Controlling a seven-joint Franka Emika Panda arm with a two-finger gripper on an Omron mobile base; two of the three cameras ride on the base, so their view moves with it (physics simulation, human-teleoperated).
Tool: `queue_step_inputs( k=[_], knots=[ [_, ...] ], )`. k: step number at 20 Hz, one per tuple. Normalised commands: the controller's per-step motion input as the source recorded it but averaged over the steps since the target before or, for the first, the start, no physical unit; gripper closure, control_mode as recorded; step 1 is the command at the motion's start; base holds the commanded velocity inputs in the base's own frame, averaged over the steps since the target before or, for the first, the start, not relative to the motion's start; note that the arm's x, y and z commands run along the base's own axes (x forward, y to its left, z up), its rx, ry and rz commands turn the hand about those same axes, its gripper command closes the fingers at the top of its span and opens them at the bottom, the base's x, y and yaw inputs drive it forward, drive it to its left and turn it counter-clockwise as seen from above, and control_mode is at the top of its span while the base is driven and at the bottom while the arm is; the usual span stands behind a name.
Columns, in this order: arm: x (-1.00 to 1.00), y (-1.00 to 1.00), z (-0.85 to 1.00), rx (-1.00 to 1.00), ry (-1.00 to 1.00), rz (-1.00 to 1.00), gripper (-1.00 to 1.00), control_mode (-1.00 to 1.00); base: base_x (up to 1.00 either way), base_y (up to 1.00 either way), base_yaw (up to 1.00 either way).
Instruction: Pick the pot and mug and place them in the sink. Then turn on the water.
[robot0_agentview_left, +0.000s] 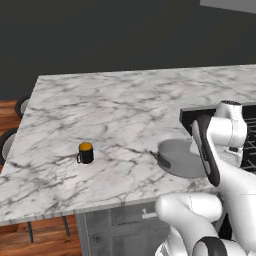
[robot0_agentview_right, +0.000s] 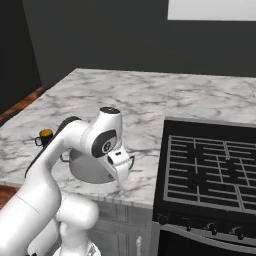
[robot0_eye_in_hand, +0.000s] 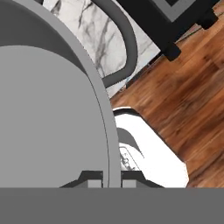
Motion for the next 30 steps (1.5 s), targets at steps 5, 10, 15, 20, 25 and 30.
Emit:
queue_step_inputs(
  k=[5,10,15,20,25,30],
  knots=[
    [-0.52,0.0,-0.11,0.02,-0.06,-0.07,1.0,-1.0,0.0,0.0,0.0],
    [0.0,0.03,-0.34,0.0,-0.01,-0.27,1.0,-1.0,0.0,0.0,0.0],
    [0.29,0.19,0.0,0.0,0.05,-0.12,1.0,-1.0,0.0,0.0,0.0],
    [0.21,0.03,0.02,0.0,0.07,-0.01,1.0,-1.0,0.0,0.0,0.0],
    [0.22,-0.02,0.08,0.0,0.12,0.0,1.0,-1.0,0.0,0.0,0.0],
    [0.02,-0.12,0.0,0.0,0.07,0.0,1.0,-1.0,0.0,0.0,0.0]
  ],
)
